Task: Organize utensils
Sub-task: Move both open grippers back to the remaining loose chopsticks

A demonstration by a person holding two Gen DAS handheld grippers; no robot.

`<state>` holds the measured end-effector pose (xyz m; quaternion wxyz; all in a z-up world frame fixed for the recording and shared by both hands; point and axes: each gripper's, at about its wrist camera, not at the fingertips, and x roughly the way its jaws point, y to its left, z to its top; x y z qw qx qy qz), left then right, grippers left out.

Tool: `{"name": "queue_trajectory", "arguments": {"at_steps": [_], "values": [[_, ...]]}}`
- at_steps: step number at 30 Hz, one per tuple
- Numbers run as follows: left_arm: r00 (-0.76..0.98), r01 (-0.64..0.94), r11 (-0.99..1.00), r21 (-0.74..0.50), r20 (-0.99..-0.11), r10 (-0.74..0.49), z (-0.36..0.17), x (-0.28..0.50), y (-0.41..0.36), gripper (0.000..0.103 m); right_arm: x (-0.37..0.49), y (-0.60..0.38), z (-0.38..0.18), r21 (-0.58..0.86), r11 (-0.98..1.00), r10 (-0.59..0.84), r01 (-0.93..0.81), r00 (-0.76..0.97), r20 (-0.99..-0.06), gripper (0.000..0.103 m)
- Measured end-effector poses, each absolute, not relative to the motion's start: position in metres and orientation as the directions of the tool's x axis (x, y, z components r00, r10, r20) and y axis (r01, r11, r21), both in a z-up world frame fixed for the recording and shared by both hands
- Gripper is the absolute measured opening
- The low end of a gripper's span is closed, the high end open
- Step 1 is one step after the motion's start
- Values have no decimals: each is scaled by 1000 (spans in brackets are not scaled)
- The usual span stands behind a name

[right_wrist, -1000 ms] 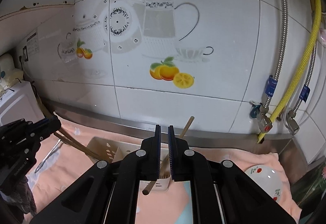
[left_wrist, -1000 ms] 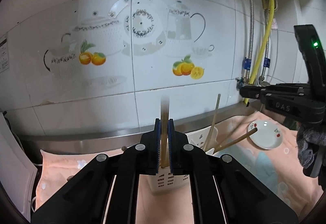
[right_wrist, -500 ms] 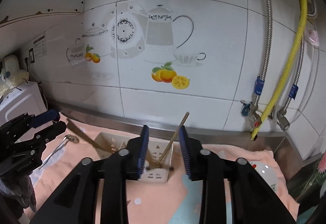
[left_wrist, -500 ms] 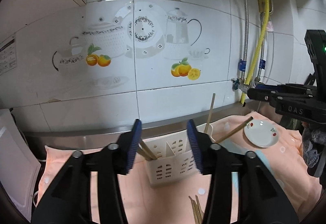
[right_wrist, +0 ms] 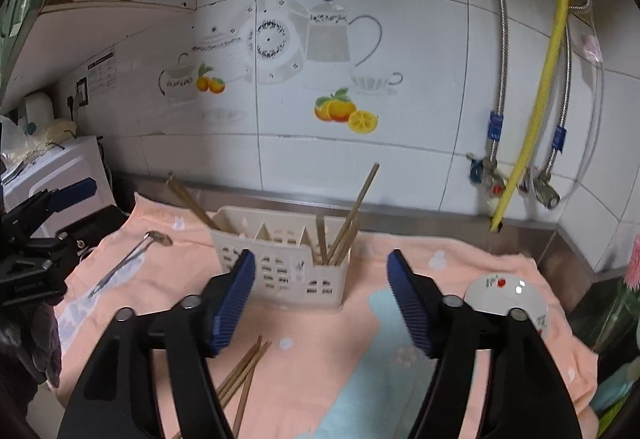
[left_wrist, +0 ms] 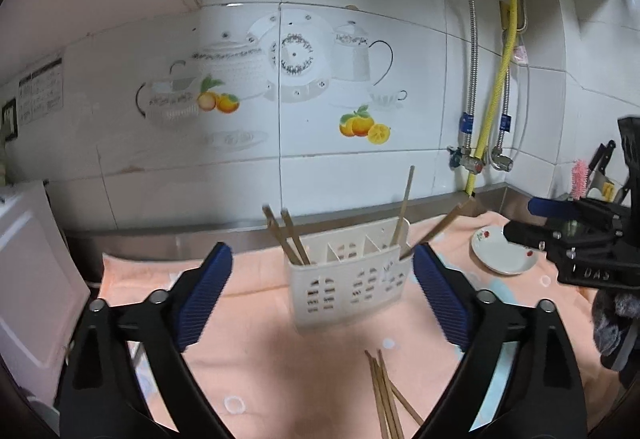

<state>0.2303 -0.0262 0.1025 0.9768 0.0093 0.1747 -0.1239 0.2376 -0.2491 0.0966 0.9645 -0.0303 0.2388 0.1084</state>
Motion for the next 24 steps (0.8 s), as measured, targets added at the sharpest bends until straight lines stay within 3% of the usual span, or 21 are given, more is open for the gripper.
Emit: {"name": "queue_trajectory", "arguments": {"at_steps": [3,9,24], "values": [[908,228,973,-34,-353,-225,91,218,-19,98,223,-247,84,-26,976,178,-216,863,-474,79],[886,219,971,-99,-396,-240,66,203,-2,98,199,-242,51,-10,976,184,-219,841,-509,90],[844,154,986,-65,-511,-165,-12,159,13,98,138,-222,-36,-5,977,167,-215,774,-610,93]]}}
